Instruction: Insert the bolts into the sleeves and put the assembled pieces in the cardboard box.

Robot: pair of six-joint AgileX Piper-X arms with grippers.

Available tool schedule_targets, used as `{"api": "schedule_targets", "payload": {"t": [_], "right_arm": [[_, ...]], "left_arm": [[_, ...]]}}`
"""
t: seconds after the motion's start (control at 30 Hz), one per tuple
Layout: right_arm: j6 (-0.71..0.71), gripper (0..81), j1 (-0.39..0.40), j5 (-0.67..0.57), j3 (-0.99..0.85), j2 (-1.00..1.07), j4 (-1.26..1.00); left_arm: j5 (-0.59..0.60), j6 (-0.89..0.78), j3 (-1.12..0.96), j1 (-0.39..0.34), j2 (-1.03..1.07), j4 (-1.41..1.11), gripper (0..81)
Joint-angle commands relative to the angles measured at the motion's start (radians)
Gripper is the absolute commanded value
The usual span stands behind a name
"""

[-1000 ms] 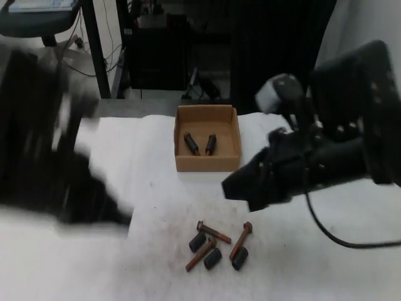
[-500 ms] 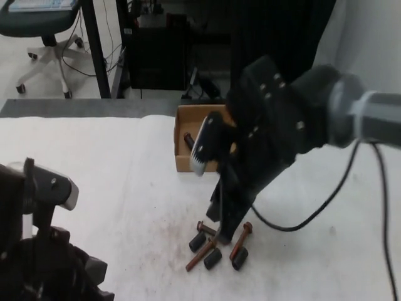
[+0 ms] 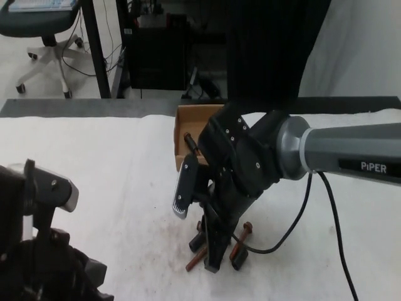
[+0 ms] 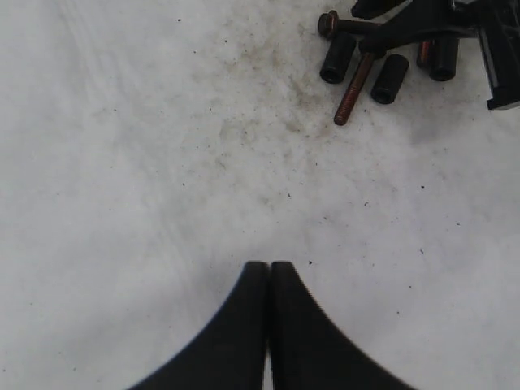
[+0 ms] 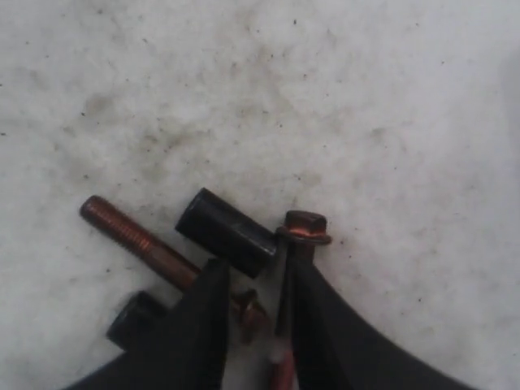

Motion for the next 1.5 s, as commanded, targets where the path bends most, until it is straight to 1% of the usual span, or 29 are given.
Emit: {"api": "schedule_targets", "payload": {"t": [0.0,0.27,0.4,0.7,0.83,0.97,1.13,1.37,1.47], "right_arm": [[-0.019,24.9,-0.004,0.020,-0.013,-0.005,-0.023],[-0.019,24.9,-0.011,0.022,-0.015,0.005,-0.049],[-0.019,24.7,-0.011,0.051,-0.015,0.023,-0.048],[-0.019,24.6,-0.011,0.051,-0.015,0.049,-0.051],[-0.019,22.1,-0.011,0.051,-0.015,0.067,-0.051],[-0.058,19.5,-0.011,0.052,-0.015,0.074,-0.059],[-0.067,19.5,-0.011,0.081,-0.015,0.074,-0.057],[-0.067,19.5,-0.037,0.094,-0.015,0.074,-0.057],[-0.043,19.5,-0.045,0.094,-0.015,0.074,-0.053]], "left_arm": [[0.002,-0.007,0.001,-0.001,-0.008,0.017,0.3],[0.002,-0.007,0.001,-0.001,-0.008,0.037,0.3],[0.002,-0.007,0.001,-0.001,-0.008,0.037,0.3],[0.002,-0.007,0.001,-0.001,-0.008,0.037,0.3],[0.002,-0.007,0.001,-0.001,-0.008,0.037,0.3],[0.002,-0.007,0.001,-0.001,-0.008,0.037,0.3],[0.002,-0.007,0.001,-0.001,-0.008,0.037,0.3],[0.002,-0.007,0.001,-0.001,-0.008,0.022,0.3],[0.002,-0.007,0.001,-0.001,-0.008,0.022,0.3]]}}
